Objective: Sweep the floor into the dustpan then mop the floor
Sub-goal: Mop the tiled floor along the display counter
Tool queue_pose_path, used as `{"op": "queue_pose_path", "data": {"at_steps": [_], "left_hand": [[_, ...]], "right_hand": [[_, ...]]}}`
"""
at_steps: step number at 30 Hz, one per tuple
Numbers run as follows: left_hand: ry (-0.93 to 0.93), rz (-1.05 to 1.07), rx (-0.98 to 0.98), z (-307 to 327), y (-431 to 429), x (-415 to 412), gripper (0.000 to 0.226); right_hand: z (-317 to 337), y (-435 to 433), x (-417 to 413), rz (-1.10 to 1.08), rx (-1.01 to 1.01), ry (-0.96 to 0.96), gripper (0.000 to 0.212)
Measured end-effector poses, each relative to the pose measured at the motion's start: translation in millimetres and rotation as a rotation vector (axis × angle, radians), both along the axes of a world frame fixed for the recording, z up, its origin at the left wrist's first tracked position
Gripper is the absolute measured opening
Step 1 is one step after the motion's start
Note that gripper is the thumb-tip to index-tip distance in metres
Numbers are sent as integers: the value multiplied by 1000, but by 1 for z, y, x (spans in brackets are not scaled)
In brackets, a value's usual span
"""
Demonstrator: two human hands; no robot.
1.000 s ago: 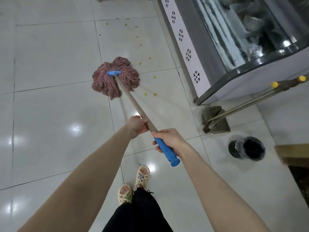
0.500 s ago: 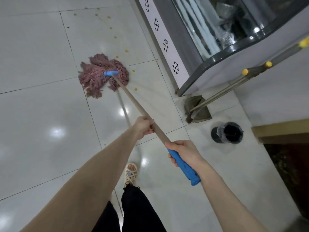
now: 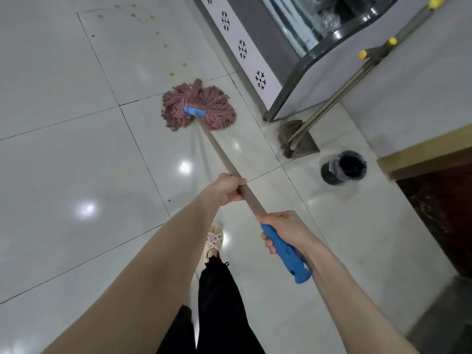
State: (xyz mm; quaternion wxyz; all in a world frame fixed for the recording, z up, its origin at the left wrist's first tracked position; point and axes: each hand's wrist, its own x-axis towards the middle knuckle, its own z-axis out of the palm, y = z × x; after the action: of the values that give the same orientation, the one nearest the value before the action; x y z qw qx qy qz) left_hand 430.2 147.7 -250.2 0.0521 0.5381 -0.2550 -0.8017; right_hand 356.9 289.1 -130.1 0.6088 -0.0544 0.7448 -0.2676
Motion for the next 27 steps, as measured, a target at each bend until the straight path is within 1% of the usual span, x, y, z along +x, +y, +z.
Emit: {"op": "queue_pose_path", "data": {"at_steps": [3,5,7,10,14,15,17,18,20,22,24,27], "left_hand": [[-35,54,-32,5,21,53,9],[-56,90,-32,12,33,89,5],[-95,126,-44,18,44,126,8],[-149,200,-50,25,57,181,14],[-244,282,-40,24,73,245,16],[-258,307,-31,22,78,258,16],[-274,349,-19,19,85,273,15],[-280,369,-20,17,89,277,14],[-273,386,-40,15,97,269,15],[-265,368,-64,17,98,250,16],[-234,354,-57,18,105,217,16],[-186,281,-58,22,117,149,14]], "right_hand": [[3,15,39,75,-7,-21,24],[4,21,65,129,-9,-39,24],[3,27,92,187,-15,-60,21],[2,31,130,276,-26,-103,23],[-4,33,177,425,-46,-142,22],[-7,35,187,456,-55,-147,24],[-10,38,198,519,-70,-151,34],[-11,39,199,549,-77,-150,37],[-11,43,186,559,-80,-134,30],[-9,47,169,516,-75,-112,24],[-5,59,142,469,-61,-92,24],[0,78,87,410,-44,-53,16]]}}
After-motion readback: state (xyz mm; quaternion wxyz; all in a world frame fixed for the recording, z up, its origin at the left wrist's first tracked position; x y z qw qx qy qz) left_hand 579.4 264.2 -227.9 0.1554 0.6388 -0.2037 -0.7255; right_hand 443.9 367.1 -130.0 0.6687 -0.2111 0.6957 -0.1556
